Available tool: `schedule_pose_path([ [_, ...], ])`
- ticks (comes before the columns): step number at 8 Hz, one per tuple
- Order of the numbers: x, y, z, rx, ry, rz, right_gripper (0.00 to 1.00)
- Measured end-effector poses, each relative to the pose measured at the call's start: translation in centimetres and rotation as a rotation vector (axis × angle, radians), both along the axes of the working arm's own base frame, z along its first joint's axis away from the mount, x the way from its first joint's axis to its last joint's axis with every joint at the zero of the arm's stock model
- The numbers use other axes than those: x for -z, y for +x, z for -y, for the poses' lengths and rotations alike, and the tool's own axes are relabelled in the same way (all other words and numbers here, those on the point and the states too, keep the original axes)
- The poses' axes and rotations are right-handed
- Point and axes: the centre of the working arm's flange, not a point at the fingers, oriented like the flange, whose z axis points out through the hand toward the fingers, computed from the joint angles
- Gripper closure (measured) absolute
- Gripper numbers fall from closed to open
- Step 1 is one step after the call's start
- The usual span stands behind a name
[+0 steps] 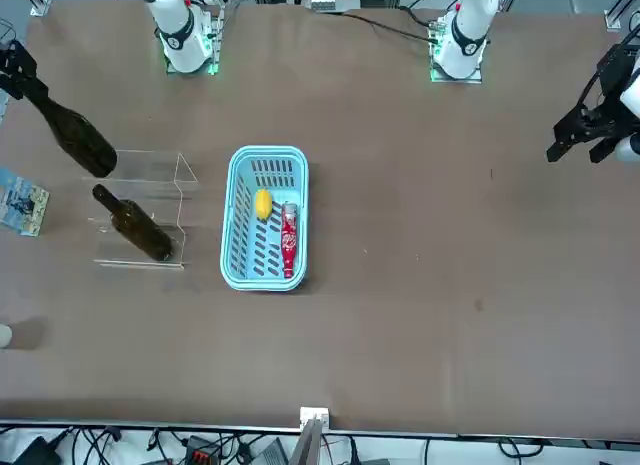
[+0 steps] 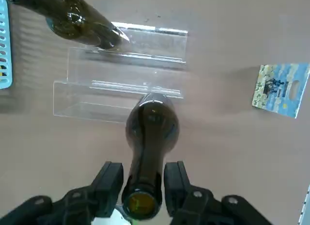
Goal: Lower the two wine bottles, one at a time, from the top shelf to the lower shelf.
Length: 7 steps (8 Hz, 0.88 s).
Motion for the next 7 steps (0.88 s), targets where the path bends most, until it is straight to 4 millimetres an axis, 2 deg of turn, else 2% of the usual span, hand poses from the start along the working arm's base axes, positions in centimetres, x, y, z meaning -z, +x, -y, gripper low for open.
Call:
schedule_pose_path([
  [4,0.35,-0.09,-0.02,0.000,0.003,-0.011,0.45],
  [7,0.37,-0.11,0.04,0.000,-0.002,-0.013,0.52],
])
